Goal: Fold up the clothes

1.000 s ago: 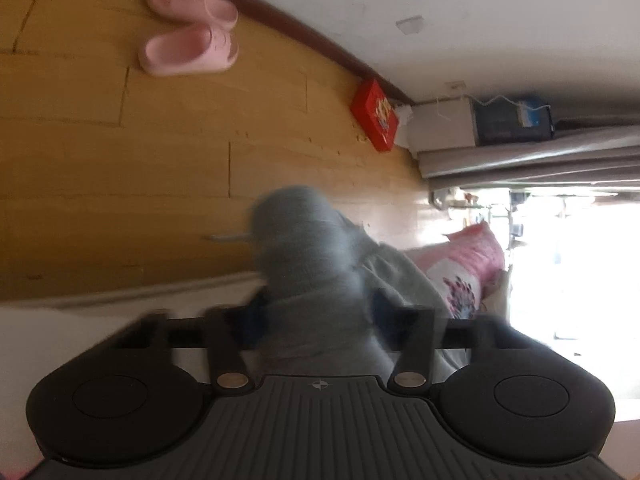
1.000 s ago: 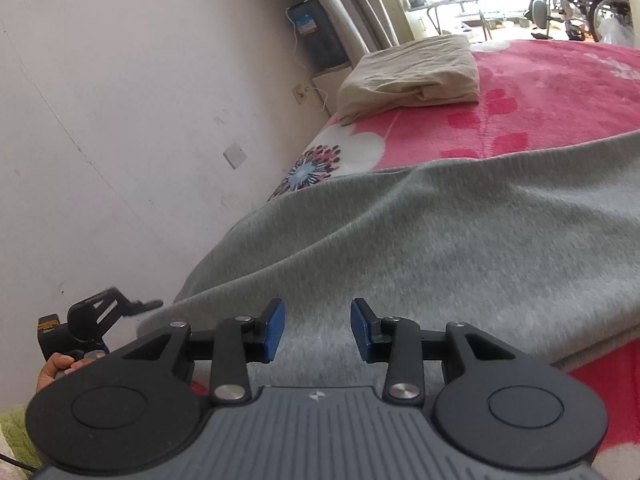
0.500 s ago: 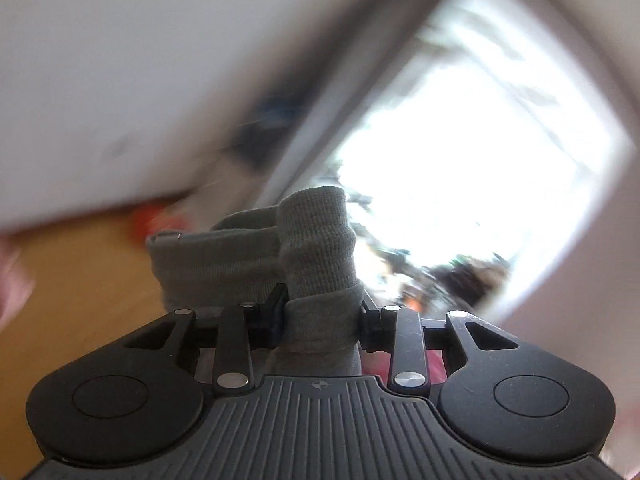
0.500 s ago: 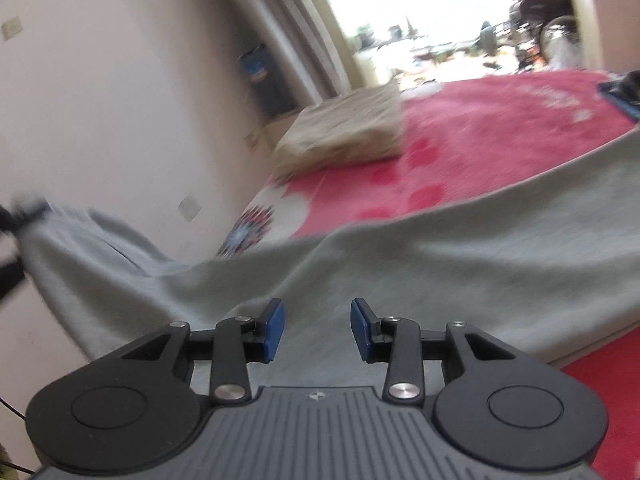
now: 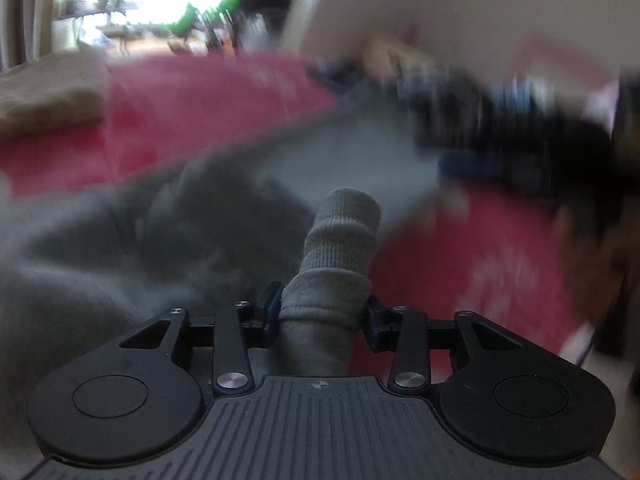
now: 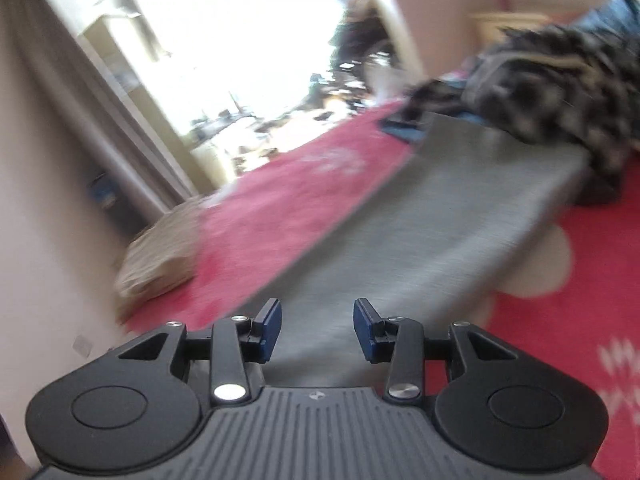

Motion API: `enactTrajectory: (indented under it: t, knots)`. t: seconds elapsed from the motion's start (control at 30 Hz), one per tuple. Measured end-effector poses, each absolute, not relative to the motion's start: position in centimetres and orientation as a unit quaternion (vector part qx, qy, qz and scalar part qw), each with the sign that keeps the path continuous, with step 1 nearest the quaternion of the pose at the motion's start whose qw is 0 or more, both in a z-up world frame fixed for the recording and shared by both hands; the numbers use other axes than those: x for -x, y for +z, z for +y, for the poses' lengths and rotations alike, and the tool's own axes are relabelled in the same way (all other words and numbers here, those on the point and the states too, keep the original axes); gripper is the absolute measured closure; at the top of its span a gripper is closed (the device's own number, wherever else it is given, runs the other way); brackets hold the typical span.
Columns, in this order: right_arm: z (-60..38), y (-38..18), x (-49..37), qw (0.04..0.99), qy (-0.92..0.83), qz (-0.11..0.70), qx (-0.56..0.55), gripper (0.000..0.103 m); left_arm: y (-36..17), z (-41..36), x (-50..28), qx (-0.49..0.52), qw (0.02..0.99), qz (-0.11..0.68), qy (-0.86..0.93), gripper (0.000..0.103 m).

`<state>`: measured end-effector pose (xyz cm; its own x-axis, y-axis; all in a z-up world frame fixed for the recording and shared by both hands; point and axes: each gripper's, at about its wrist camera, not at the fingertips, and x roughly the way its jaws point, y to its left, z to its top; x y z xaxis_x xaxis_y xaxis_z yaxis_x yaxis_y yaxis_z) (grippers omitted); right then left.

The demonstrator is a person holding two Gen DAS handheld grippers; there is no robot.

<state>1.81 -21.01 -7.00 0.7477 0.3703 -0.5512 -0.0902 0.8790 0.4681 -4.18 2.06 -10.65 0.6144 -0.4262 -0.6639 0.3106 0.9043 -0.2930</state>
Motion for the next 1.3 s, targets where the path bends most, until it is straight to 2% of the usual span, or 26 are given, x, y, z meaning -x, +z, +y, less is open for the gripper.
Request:
enactTrajectory:
  t: [0.07, 0.1, 0.17, 0.3, 0.53, 0.67, 0.83, 0.87, 0.93, 1.0, 1.07, 1.17, 1.3]
  knots:
    - [-21.9, -7.5, -2.1, 0.908, 0.122, 0.335, -0.219, 0.060, -9.9, 3.1, 4.7, 0.090, 0.897, 0.380, -0.207, 0.049]
    - [-22.4, -7.8, -2.2, 0.907, 0.120, 0.337, -0.223, 0.060, -9.5, 3.6, 5.0, 0.098, 0.898, 0.375, -0.208, 0.047]
    - [-23.3, -8.4, -2.5, 0.904, 0.116, 0.340, -0.232, 0.060, -8.7, 4.6, 5.6, 0.114, 0.899, 0.367, -0.209, 0.047]
    - [-20.9, -7.5, -2.7, 0.890, 0.212, 0.341, -0.216, 0.060, -7.1, 6.7, 6.7, 0.144, 0.902, 0.350, -0.209, 0.044]
    - [-14.3, -7.2, -4.0, 0.872, 0.308, 0.365, -0.108, 0.059, -8.6, 9.3, 5.6, 0.161, 0.906, 0.369, -0.130, 0.044]
    - [-10.7, -8.8, -7.1, 0.853, 0.334, 0.398, -0.053, 0.041, -9.4, 10.2, 6.0, 0.169, 0.905, 0.373, -0.113, 0.044]
    - [-8.2, -10.9, -9.5, 0.818, 0.370, 0.439, -0.030, 0.041, -10.0, 11.4, 6.8, 0.177, 0.904, 0.376, -0.106, 0.044]
    - [-7.9, -11.3, -9.8, 0.811, 0.377, 0.446, -0.030, 0.044, -10.1, 11.7, 7.0, 0.179, 0.903, 0.376, -0.105, 0.044]
    - [-7.9, -11.3, -9.9, 0.811, 0.379, 0.446, -0.031, 0.056, -10.3, 12.2, 7.3, 0.182, 0.903, 0.376, -0.103, 0.044]
    - [-8.7, -10.7, -9.5, 0.815, 0.378, 0.438, -0.041, 0.077, -10.4, 12.7, 7.6, 0.186, 0.902, 0.377, -0.102, 0.044]
    - [-9.5, -9.9, -8.9, 0.819, 0.377, 0.429, -0.055, 0.085, -10.6, 13.1, 7.9, 0.189, 0.901, 0.377, -0.100, 0.044]
    - [-11.5, -8.3, -8.3, 0.811, 0.371, 0.437, -0.118, 0.089, -9.7, 13.3, 7.8, 0.192, 0.905, 0.364, -0.112, 0.044]
    - [-15.6, -7.4, -8.5, 0.752, 0.356, 0.485, -0.268, 0.090, -8.6, 13.1, 7.5, 0.194, 0.908, 0.348, -0.132, 0.044]
